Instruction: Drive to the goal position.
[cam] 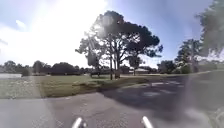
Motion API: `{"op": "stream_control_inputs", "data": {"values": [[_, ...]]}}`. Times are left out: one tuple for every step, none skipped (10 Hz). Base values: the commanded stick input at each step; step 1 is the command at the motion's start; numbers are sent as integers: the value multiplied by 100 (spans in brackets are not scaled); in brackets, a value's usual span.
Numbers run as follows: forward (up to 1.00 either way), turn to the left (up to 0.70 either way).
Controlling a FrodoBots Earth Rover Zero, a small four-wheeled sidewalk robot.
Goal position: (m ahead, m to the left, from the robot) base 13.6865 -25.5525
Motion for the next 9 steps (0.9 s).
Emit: {"op": "stream_control_inputs", "data": {"values": [[70, 0], [70, 0], [70, 0], [70, -35], [70, -35], [70, -35], [70, -35], [70, -24], [70, 0]]}}
